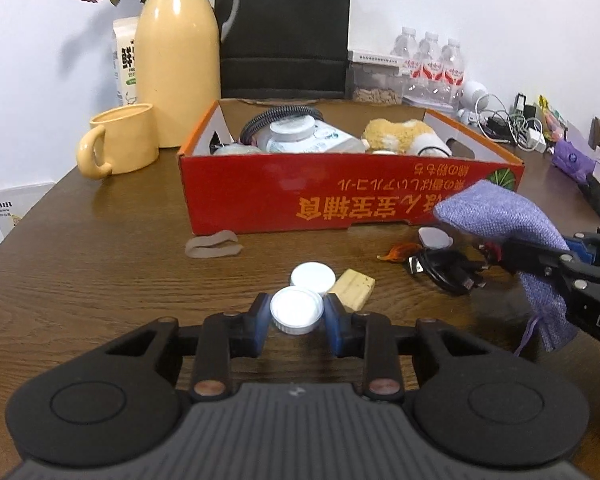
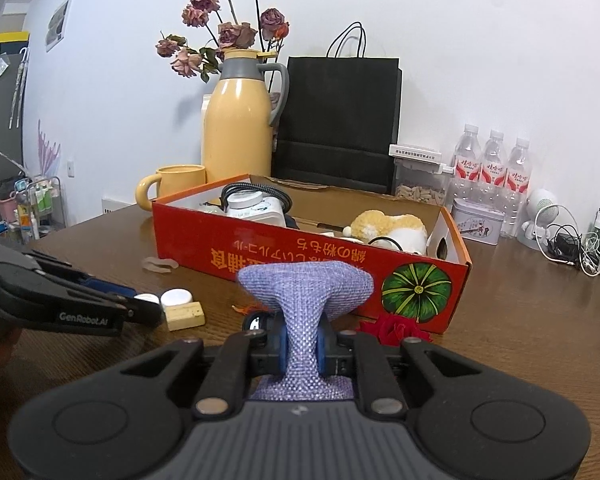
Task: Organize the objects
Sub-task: 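Carry the pouch and white cap into the cardboard box and release both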
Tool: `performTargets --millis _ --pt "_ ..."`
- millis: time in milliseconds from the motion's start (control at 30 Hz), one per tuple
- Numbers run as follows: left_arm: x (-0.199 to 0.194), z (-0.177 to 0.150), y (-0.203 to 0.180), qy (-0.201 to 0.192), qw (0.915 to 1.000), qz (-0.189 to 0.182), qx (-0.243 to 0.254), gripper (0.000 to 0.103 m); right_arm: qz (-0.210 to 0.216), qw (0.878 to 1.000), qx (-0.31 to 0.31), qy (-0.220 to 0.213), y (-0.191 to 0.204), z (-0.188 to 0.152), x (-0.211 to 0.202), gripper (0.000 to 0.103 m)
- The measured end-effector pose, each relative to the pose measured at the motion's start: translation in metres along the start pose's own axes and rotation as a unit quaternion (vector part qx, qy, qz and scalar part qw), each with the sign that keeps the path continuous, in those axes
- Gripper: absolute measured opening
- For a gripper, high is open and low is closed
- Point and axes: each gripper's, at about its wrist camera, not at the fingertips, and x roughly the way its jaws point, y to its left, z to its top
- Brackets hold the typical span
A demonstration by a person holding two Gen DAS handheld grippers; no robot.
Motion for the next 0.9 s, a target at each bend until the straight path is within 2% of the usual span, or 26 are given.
performTargets --millis 233,367,667,900 --pt "-0.015 0.008 -0.002 -0.028 0.9996 -0.007 -0.004 0.029 -0.006 1.000 -0.006 -0.008 0.004 -0.001 -0.003 0.012" --pt "-0.025 0.024 -0.008 -0.056 0.9983 -0.016 0.000 0.029 0.001 1.000 -0.008 -0.019 0.006 0.004 -0.005 0.012" --pt "-0.029 0.075 -0.025 -0.118 0.9925 -0.033 0.001 0.029 -0.002 0.997 -0.014 -0.076 0.005 0.050 -0.003 0.012" --pt "-0.010 0.112 -0.035 -0.143 0.9890 -0.037 -0.012 0.029 -0.016 0.995 -0.007 -0.098 -0.010 0.084 0.021 0.012"
